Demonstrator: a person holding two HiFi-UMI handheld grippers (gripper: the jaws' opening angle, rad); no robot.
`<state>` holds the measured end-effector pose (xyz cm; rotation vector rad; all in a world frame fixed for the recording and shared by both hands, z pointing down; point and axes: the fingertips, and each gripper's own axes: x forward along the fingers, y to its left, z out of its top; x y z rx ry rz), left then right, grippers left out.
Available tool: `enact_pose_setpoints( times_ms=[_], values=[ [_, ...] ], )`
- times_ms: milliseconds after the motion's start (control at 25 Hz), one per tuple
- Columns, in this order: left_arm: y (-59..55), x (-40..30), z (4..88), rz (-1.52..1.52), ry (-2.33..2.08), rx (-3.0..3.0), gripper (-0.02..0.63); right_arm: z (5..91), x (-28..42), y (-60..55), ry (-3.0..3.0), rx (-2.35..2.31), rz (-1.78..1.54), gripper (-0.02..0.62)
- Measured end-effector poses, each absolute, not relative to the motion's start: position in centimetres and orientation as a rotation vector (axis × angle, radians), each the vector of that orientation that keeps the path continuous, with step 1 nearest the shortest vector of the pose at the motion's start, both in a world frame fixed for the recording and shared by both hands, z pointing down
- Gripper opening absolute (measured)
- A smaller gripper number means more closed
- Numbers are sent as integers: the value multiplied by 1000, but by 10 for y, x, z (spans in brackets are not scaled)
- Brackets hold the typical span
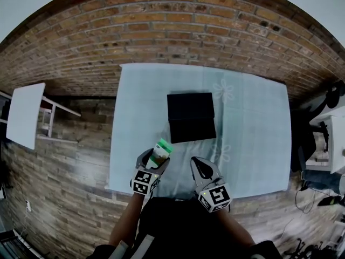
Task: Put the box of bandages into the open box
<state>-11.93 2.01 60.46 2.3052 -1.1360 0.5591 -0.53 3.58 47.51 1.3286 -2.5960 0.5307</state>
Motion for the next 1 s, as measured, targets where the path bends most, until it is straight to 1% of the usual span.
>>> enact_pose_setpoints(
  times_ms=[320, 520, 1000],
  values=[
    [33, -110, 559, 396, -1270, 2342, 341, 464, 5, 54, -2610, 1346, 480, 0],
    [42, -93, 537, 369, -1287, 2392, 341, 462, 15, 65, -2616, 1357, 473, 0],
    [74, -52, 518, 309, -1358, 2396, 341, 448, 54, 91, -2637, 1386, 424, 0]
  ],
)
